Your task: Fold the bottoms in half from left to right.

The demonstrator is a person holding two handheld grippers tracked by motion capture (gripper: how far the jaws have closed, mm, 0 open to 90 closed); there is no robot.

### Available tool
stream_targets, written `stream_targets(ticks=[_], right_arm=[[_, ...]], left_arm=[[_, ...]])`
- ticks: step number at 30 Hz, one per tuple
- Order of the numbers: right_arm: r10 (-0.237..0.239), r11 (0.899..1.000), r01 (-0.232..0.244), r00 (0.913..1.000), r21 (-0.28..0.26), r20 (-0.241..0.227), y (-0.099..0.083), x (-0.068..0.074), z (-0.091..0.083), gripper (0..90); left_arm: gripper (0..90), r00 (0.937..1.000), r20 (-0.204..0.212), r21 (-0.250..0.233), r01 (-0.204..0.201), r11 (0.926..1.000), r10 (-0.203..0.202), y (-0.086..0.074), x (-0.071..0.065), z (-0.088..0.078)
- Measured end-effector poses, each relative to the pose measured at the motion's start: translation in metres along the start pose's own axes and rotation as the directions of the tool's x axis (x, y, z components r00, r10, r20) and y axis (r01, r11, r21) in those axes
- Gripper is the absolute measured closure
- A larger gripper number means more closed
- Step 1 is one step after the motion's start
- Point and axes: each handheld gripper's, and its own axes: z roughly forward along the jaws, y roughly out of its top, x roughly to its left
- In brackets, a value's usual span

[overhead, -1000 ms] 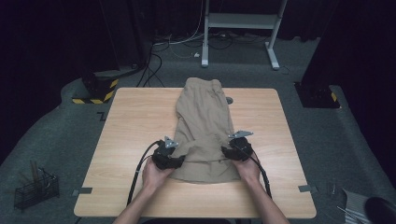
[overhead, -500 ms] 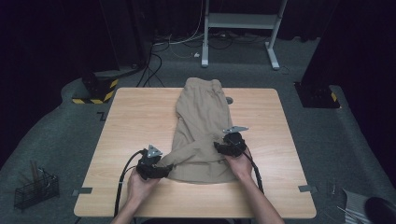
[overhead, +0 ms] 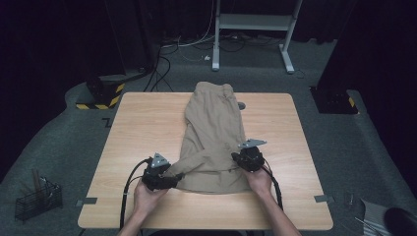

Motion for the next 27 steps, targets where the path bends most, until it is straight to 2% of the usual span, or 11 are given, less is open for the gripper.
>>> stream_targets(ticks=[2,5,6,7,14,18,20,21,23,26,27], right_arm=[[0.004,1.0,-0.004,1.0,-0.002,-0.002,-0.002,0.0,-0.002,89.4],[0.034,0.999,-0.033,0.9993,-0.019,0.016,0.0,-0.002,-0.002,75.2],[0.034,0.999,-0.033,0.9993,-0.019,0.016,0.0,-0.002,-0.002,75.2],[0.054,0.998,-0.053,0.9983,-0.025,0.024,0.008,-0.002,0.003,66.0],[0.111,0.994,-0.111,0.9927,-0.007,0.047,0.032,-0.003,0.035,52.6],[0.126,0.992,-0.127,0.9908,0.002,0.048,0.032,-0.006,0.041,58.7],[0.11,0.993,-0.111,0.9938,0.034,0.01,0.029,-0.009,0.043,79.6],[0.11,0.993,-0.111,0.9938,0.034,0.01,0.029,-0.009,0.043,79.6],[0.073,0.997,-0.073,0.9973,0.027,0.002,0.026,-0.007,0.038,86.7],[0.0,1.0,0.0,1.0,-0.001,0.0,0.018,0.003,0.019,87.2],[0.0,1.0,0.0,1.0,-0.001,0.0,0.018,0.003,0.019,87.2]], left_arm=[[36.2,0.9999,0.003,-0.004,0.01,0.9999,-0.01,0.002,0.001,0.0],[36.6,0.9992,0.003,-0.034,0.04,0.9986,-0.04,0.012,0.006,0.004],[36.6,0.9992,0.003,-0.034,0.04,0.9986,-0.04,0.012,0.006,0.004],[37.1,0.9989,-0.002,-0.044,0.047,0.9979,-0.047,0.015,0.008,0.006],[36.9,0.9915,-0.033,-0.038,0.125,0.9915,-0.126,0.043,0.034,0.032],[36.4,0.9883,-0.033,-0.02,0.149,0.9887,-0.149,0.049,0.041,0.044],[36.2,0.9877,-0.037,0.009,0.153,0.9882,-0.152,0.051,0.044,0.054],[36.2,0.9868,-0.035,0.023,0.159,0.9871,-0.158,0.051,0.044,0.058],[36.1,0.9876,-0.035,0.04,0.155,0.9872,-0.153,0.05,0.044,0.063],[36.0,0.9895,-0.029,0.059,0.143,0.988,-0.141,0.047,0.04,0.066],[36.1,0.9895,-0.029,0.059,0.143,0.988,-0.141,0.047,0.04,0.066]])
